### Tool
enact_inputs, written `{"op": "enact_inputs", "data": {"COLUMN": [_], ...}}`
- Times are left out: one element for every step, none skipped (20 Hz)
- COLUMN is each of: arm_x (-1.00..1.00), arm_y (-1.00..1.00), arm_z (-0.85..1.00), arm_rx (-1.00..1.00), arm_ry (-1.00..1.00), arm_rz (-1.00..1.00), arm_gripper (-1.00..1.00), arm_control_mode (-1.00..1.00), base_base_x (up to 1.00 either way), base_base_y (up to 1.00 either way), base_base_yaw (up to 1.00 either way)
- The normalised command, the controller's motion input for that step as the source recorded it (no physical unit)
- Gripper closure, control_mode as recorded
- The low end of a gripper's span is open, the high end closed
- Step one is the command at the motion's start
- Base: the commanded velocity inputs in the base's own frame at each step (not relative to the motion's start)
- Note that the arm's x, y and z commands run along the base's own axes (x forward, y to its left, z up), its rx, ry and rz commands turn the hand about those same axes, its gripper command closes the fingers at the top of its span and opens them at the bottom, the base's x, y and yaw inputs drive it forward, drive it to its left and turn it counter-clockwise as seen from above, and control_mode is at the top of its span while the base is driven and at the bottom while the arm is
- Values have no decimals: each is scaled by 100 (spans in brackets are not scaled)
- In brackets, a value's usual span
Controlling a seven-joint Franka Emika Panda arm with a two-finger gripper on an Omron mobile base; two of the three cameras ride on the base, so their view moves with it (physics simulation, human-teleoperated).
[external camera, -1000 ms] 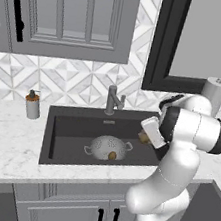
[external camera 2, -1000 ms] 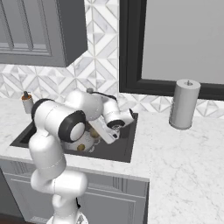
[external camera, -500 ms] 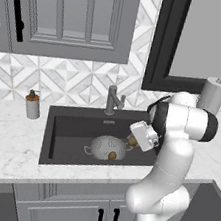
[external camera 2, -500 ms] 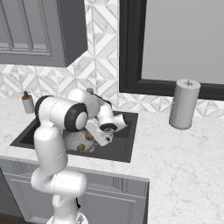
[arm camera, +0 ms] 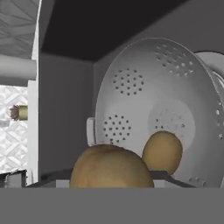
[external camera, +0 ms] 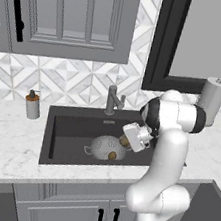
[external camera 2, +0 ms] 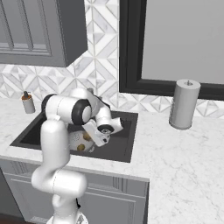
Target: Put the colander in the sink, put the kiwi, kiwi in the colander, and turn on the sink faucet and pour water over the colander.
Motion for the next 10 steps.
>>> {"op": "enact_inputs", "data": {"arm_x": [33, 31, 31, 28, 26, 22, 20, 15, 8, 1], "arm_y": [23, 21, 16, 11, 5, 1, 0, 0, 0, 0], "arm_z": [-34, -34, -34, -33, -34, -34, -33, -33, -34, -34], "arm_rx": [0, 0, 0, 0, 0, 0, -1, -3, -3, -4], "arm_ry": [0, 0, 0, 0, 0, 0, 0, 0, 0, 0], "arm_rz": [0, 0, 0, 0, 0, 0, 0, 0, 0, 0], "arm_gripper": [100, 100, 100, 100, 100, 100, 100, 100, 100, 100], "arm_control_mode": [-100, -100, -100, -100, -100, -100, -100, -100, -100, -100], "base_base_x": [0, 0, 0, 0, 0, 0, 0, 0, 0, 0], "base_base_y": [0, 0, 0, 0, 0, 0, 0, 0, 0, 0], "base_base_yaw": [0, 0, 0, 0, 0, 0, 0, 0, 0, 0]}}
